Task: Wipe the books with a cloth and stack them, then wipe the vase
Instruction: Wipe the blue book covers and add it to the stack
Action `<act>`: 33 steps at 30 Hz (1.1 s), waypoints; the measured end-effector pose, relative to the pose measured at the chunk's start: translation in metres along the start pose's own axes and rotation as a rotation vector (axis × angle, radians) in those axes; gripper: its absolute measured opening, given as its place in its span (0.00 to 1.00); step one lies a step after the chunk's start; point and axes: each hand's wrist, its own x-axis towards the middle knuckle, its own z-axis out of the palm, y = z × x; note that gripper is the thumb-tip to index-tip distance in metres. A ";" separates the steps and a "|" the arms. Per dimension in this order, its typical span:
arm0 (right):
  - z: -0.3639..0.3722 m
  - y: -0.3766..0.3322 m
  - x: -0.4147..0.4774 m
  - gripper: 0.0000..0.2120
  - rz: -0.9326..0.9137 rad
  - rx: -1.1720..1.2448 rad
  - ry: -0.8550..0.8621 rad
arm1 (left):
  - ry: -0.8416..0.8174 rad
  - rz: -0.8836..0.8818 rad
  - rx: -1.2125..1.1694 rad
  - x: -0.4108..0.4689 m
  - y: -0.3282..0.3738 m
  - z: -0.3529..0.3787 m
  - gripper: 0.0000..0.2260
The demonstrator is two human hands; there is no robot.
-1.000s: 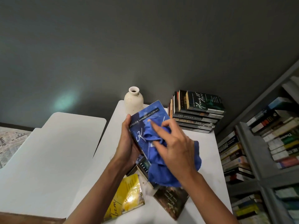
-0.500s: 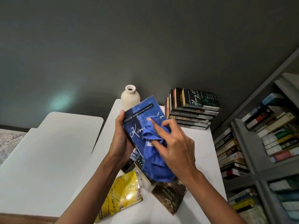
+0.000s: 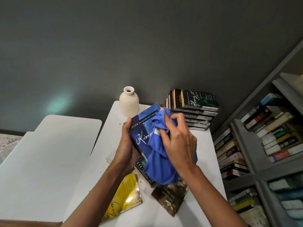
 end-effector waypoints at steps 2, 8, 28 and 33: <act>0.004 -0.010 0.012 0.24 0.023 -0.022 0.022 | 0.002 0.010 0.064 0.000 -0.006 0.005 0.25; 0.007 -0.015 -0.016 0.25 -0.077 -0.019 -0.060 | 0.021 0.002 0.018 0.005 -0.003 -0.002 0.24; 0.012 0.009 -0.032 0.22 0.149 -0.076 -0.022 | 0.114 -0.010 -0.052 0.008 -0.013 -0.003 0.28; 0.017 -0.022 0.016 0.23 0.141 -0.068 0.026 | 0.016 -0.016 0.088 0.004 -0.025 0.011 0.19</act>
